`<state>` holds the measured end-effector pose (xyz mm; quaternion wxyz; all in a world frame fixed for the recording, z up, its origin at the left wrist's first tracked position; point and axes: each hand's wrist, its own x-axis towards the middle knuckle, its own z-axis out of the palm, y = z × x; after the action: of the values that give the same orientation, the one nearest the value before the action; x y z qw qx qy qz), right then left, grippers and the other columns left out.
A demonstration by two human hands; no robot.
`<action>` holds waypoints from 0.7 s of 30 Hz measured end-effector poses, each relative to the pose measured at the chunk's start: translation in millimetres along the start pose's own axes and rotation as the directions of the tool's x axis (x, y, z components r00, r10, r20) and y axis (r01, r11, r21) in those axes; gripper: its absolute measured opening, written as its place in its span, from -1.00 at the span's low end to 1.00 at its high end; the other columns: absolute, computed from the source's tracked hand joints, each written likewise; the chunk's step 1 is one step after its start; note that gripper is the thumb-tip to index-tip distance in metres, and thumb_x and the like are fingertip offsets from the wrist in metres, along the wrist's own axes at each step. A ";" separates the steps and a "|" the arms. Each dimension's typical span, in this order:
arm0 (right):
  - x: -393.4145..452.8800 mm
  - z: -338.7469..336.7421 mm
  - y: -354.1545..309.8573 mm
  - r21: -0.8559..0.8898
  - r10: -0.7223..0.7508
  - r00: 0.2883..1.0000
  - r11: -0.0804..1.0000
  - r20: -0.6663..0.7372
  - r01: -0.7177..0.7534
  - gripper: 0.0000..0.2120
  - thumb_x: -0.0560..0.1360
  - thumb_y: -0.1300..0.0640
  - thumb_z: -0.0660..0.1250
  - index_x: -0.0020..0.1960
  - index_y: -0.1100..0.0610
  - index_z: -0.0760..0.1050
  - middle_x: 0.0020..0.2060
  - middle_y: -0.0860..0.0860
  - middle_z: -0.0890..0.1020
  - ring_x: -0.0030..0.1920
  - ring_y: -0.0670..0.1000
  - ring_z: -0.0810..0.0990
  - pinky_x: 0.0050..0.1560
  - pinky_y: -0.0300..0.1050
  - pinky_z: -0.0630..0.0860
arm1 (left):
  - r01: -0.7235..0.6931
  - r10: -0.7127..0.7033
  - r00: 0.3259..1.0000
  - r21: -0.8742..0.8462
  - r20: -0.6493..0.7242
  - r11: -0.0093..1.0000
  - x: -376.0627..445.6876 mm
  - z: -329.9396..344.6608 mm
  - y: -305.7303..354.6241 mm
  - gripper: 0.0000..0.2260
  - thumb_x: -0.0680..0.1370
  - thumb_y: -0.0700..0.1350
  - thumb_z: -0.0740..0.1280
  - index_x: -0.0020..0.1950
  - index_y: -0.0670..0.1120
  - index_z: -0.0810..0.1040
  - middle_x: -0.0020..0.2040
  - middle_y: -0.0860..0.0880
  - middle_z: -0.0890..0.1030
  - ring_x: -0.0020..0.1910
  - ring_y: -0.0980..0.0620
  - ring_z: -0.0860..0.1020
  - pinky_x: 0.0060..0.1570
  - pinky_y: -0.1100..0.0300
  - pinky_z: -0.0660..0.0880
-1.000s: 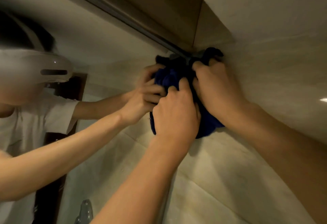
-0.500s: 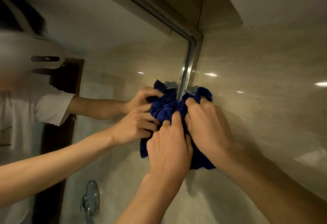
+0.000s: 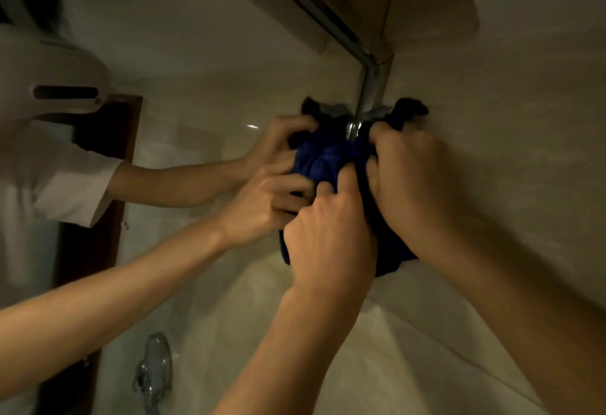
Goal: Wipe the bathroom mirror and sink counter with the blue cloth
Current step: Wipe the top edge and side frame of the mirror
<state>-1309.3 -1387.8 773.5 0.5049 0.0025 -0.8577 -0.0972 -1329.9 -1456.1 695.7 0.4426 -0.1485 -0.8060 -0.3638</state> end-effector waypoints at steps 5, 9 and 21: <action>-44.5 8.7 -13.4 -0.080 0.009 0.996 0.997 0.086 -0.002 -0.80 0.62 0.11 0.16 0.22 0.08 0.42 0.10 0.14 0.55 -0.02 0.15 0.56 -0.25 -0.12 0.23 | 0.039 -0.034 0.996 -0.066 0.088 0.997 -40.1 1.3 -21.6 -0.59 0.60 -0.05 0.28 0.45 0.07 0.35 -0.02 -0.01 0.63 -0.23 -0.07 0.63 -0.41 0.11 0.45; -60.2 16.5 -21.0 -0.070 0.100 0.985 0.993 0.142 -0.091 -0.79 0.63 0.09 0.14 0.24 0.07 0.38 0.16 0.12 0.48 -0.03 0.17 0.57 -0.21 -0.05 0.31 | 0.101 -0.091 0.976 -0.041 0.197 0.994 -58.2 3.9 -22.4 -0.47 0.65 0.01 0.14 0.57 0.17 -0.01 0.26 0.00 0.50 0.09 -0.08 0.57 -0.16 0.10 0.38; -31.8 -6.0 -3.0 -0.062 0.016 0.997 0.998 0.077 -0.011 -0.74 0.62 0.16 0.14 0.29 0.17 0.34 -0.01 0.19 0.57 -0.07 0.22 0.59 -0.27 -0.01 0.36 | 0.069 -0.054 0.989 -0.102 0.139 0.992 -4.7 -9.8 7.1 -0.48 0.64 0.05 0.17 0.57 0.08 0.08 0.25 -0.08 0.53 0.12 -0.16 0.56 -0.10 0.03 0.44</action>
<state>-1288.8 -1388.5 748.4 0.4718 -0.0226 -0.8732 -0.1201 -1317.4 -1457.8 698.5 0.3667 -0.1714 -0.8180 -0.4087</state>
